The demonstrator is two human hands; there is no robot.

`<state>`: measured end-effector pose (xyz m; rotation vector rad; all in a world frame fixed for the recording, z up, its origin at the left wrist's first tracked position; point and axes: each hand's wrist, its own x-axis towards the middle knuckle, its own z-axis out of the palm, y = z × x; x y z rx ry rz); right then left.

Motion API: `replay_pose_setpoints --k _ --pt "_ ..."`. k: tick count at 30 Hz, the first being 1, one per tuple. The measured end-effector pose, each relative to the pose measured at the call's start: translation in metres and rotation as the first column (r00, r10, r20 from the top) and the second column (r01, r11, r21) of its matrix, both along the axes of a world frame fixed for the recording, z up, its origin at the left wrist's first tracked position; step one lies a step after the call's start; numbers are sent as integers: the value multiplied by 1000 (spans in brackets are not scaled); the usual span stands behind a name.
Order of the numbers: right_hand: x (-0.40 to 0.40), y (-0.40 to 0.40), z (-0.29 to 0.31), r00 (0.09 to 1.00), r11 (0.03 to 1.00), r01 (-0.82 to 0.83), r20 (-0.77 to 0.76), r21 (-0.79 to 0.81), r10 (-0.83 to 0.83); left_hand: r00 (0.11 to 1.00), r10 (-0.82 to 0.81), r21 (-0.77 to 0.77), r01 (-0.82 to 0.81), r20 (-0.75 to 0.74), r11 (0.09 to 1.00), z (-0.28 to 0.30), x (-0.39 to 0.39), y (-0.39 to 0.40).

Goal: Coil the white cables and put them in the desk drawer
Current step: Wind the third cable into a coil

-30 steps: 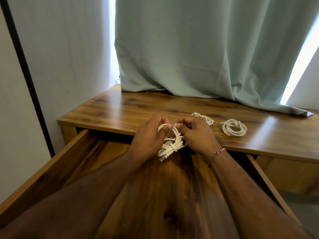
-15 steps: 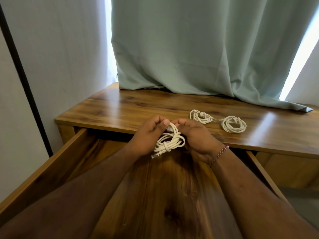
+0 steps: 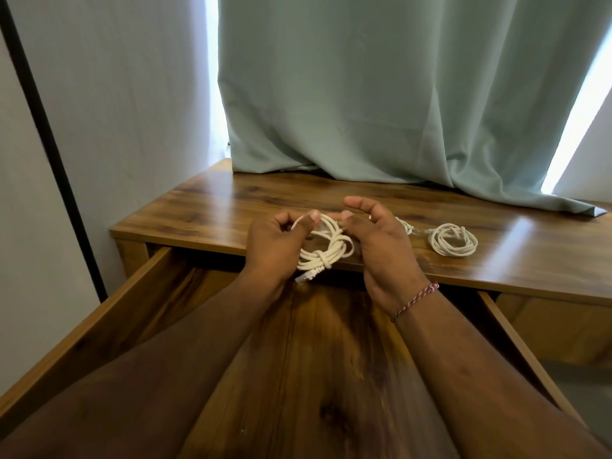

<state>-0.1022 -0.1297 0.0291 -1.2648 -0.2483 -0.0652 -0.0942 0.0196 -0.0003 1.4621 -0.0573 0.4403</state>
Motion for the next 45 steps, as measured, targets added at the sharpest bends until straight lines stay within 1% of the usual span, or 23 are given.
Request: replay_pose_setpoints --k 1,2,4,9,11,13,14,15,17,19,21,23,25,27,28,30,32,34,36,38,41,43,45 --pt "-1 0 1 1000 1000 -5 18 -1 5 995 91 45 -92 37 995 1 1 2" --pt "-2 1 2 999 1000 -11 36 -10 12 989 133 77 -138 67 987 1 1 3" --pt "-3 4 3 998 999 6 58 -45 -4 988 129 115 -139 90 984 0 -1 4" --pt "-3 5 -1 994 989 105 32 -101 -103 985 125 250 -152 118 956 -2 0 -2" --pt "-2 4 -2 985 981 173 29 -93 -171 986 102 284 -137 135 949 -5 1 -6" --pt "-3 4 -1 974 970 226 37 -88 -223 978 120 288 -167 173 943 -5 0 -11" --pt "-3 4 0 968 961 248 62 -120 -242 969 149 268 -199 195 943 -4 0 -13" --pt "-2 2 1 959 942 278 107 -190 -262 962 173 249 -224 211 942 -3 0 -13" --pt "1 -3 2 933 862 348 223 -369 -282 955 159 264 -226 252 938 -3 0 -14" --pt "1 -7 6 922 787 375 289 -490 -259 945 129 308 -225 302 924 -5 0 -13" --pt "1 -11 10 923 738 374 302 -561 -237 918 131 342 -268 373 901 -4 1 -9" --pt "-1 -14 14 932 710 353 294 -610 -211 881 127 420 -339 456 842 -2 2 -5" --pt "0 -19 15 958 731 279 229 -623 -171 875 101 484 -354 473 800 -2 2 -2" --pt "2 -24 17 987 770 160 117 -618 -111 891 70 504 -317 449 803 -4 3 1" --pt "3 -26 17 995 774 102 77 -624 -69 898 54 510 -297 437 807 -5 2 1" --pt "6 -33 18 999 768 23 53 -640 13 906 14 513 -253 424 821 -5 2 2" --pt "9 -39 17 996 761 -23 53 -648 75 928 -29 499 -174 373 849 -3 0 0" --pt "10 -43 16 991 752 -52 61 -657 123 962 -66 459 -66 266 886 -1 -2 -2" --pt "14 -48 12 986 765 -78 66 -639 155 980 -77 406 -3 181 914 -2 -3 -5" --pt "15 -52 10 979 773 -106 70 -626 191 987 -78 362 22 141 932 -3 -3 -7" --pt "17 -56 7 965 768 -128 99 -628 242 994 -84 343 54 72 938 -5 -2 -10" --pt "18 -52 2 971 813 -127 97 -569 220 993 -122 290 117 0 950 -7 -1 -12" --pt "19 -45 -3 984 882 -107 76 -460 159 986 -160 178 166 -47 970 -9 -1 -14"
